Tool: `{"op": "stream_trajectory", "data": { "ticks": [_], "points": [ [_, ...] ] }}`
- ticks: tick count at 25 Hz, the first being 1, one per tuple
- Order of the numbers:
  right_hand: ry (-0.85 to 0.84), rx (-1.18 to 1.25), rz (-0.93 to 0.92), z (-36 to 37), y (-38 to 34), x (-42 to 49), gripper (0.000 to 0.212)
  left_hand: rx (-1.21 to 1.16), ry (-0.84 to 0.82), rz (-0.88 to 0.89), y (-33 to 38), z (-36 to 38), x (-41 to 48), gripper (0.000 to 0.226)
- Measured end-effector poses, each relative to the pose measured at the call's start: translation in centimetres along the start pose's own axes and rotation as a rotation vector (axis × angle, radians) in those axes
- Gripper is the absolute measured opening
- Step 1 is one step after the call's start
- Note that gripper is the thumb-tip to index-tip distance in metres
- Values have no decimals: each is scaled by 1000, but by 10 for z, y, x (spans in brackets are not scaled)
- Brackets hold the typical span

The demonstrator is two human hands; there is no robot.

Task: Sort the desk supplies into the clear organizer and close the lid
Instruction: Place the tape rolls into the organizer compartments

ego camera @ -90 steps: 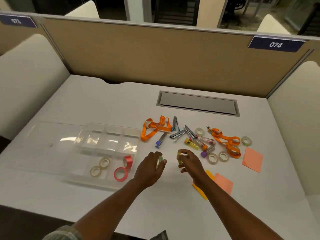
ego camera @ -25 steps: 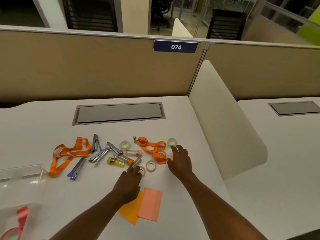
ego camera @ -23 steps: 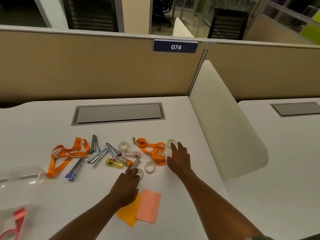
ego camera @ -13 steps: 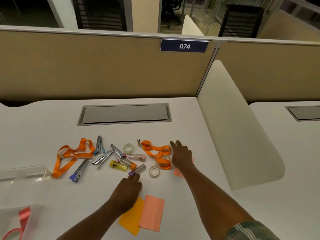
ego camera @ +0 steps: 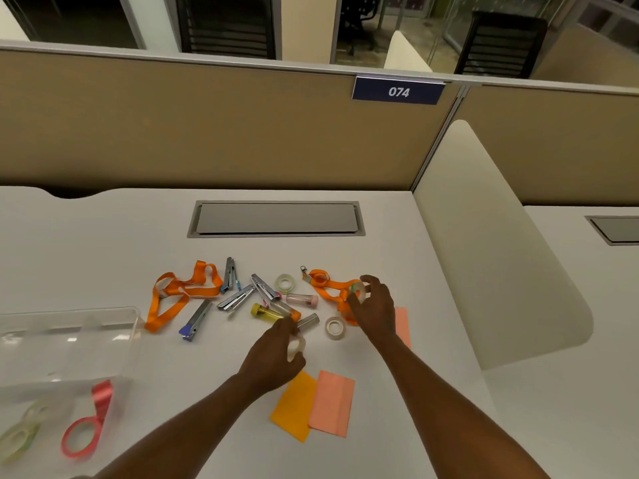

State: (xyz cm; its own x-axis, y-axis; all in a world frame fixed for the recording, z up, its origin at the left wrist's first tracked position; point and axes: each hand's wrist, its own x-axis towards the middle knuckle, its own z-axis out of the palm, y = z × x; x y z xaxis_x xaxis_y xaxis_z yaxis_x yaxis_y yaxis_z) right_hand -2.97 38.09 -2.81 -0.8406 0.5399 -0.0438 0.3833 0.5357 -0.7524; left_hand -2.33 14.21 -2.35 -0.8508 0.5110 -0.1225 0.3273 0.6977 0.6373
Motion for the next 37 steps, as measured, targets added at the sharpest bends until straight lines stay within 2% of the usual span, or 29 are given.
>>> {"op": "stream_trajectory", "data": {
  "ticks": [2, 5, 7, 10, 13, 16, 19, 21, 25, 31, 37],
  "points": [
    [-79, 205, 126, 9, -26, -25, 31, -175, 41, -102, -4, -14, -8, 53],
    [-262, 530, 367, 27, -70, -66, 21, -248, 113, -146, -21, -35, -26, 43],
    [-364, 633, 455, 49, -96, -93, 20, -265, 142, -173, -40, -54, -45, 36],
    [-474, 647, 462, 83, -134, -128, 10, -278, 202, -212, -73, -84, -80, 35],
    [-588, 543, 351, 120, -171, -163, 8, -257, 305, -228, -112, -117, -124, 37],
    [-699, 390, 122, 158, -209, -200, 23, -202, 454, -256, -159, -145, -168, 40],
    [-737, 225, -109, 199, -243, -235, 38, -84, 543, -276, -203, -165, -208, 46],
    [-763, 97, -278, 226, -261, -255, 43, 76, 543, -295, -230, -175, -232, 51],
    [-797, -137, -581, 268, -279, -284, 47, 326, 423, -333, -268, -186, -265, 55],
    [-774, -367, -695, 300, -281, -308, 50, 400, 312, -304, -289, -198, -275, 71],
    [-735, -347, -722, 297, -275, -303, 53, 361, 302, -222, -288, -203, -270, 66]
  ]
}}
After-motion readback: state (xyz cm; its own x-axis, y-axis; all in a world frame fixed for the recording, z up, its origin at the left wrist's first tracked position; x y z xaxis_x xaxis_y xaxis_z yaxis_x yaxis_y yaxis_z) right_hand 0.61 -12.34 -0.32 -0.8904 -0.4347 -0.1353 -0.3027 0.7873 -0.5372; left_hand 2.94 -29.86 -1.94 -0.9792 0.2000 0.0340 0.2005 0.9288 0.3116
